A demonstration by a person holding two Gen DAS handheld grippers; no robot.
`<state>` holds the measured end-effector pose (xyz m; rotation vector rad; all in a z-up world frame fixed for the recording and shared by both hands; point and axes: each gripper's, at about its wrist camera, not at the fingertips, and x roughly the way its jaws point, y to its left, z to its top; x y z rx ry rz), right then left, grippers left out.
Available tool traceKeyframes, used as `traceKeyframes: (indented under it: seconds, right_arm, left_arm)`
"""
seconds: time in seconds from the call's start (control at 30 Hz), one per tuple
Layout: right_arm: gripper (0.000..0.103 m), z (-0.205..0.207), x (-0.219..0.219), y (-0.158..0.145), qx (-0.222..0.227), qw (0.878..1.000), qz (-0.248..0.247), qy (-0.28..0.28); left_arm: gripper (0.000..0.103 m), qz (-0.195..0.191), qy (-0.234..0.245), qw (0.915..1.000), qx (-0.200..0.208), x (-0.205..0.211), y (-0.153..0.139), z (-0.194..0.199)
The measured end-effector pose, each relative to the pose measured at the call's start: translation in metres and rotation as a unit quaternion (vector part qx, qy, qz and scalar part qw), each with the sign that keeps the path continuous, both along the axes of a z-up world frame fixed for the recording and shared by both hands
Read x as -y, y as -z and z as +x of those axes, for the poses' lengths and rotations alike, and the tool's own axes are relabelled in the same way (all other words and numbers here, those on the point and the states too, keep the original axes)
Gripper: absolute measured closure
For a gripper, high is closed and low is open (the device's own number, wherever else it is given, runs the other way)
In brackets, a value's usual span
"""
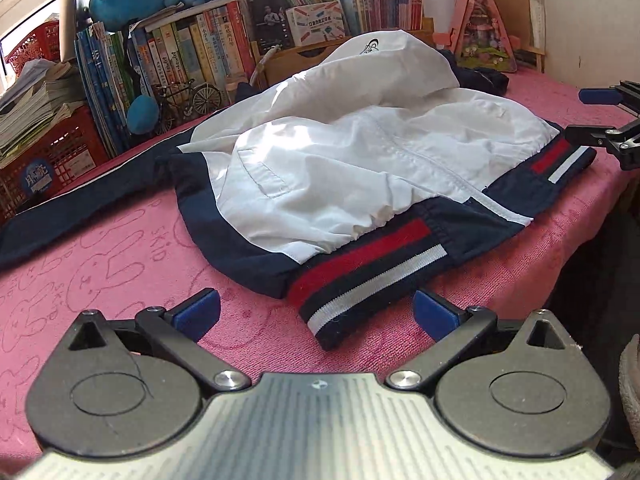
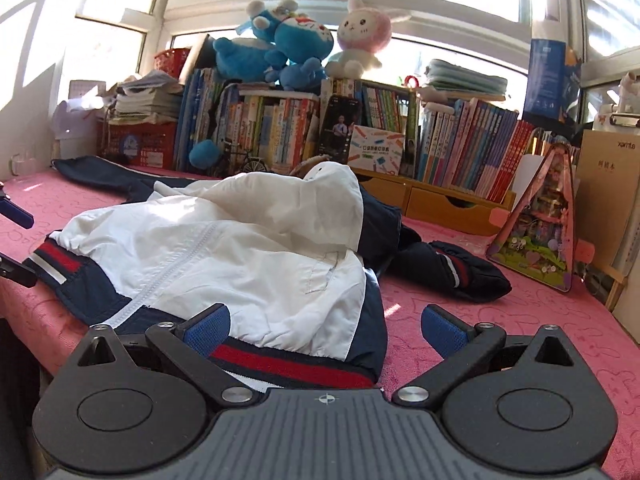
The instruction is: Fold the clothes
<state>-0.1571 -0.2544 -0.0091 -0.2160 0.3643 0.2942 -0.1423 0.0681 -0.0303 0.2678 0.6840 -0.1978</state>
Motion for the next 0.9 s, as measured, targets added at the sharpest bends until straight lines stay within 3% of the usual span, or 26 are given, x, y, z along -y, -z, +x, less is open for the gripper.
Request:
traceKeyframes:
  seconds: [0.2,0.37,0.53,0.77,0.9]
  right_arm:
    - [0.000,0.005,-0.002,0.013,-0.047,0.998,-0.005,0.045]
    - [0.000,0.000,0.001,0.021,-0.046,0.998,-0.018,0.029]
    - [0.000,-0.001,0.004,0.023,-0.042,0.998,-0.037,0.029]
    - [0.000,0.022,-0.012,0.026,-0.022,0.996,-0.044,0.073]
    - [0.000,0.011,-0.023,0.019,-0.018,0.999,-0.035,0.015]
  left_arm:
    - [0.000,-0.053,-0.045,0.9975,-0.011,-0.013,0.004,0.003]
    - [0.000,-0.032,-0.074,0.9968,0.003,-0.020,0.003,-0.010]
    - [0.000,-0.035,-0.084,0.9958,0.011,-0.025,0.004,-0.013]
    - [0.000,0.030,-0.104,0.9923,0.061,0.011,0.003,-0.005]
    - [0.000,0.004,-0.103,0.9936,0.047,-0.004,0.001,-0.004]
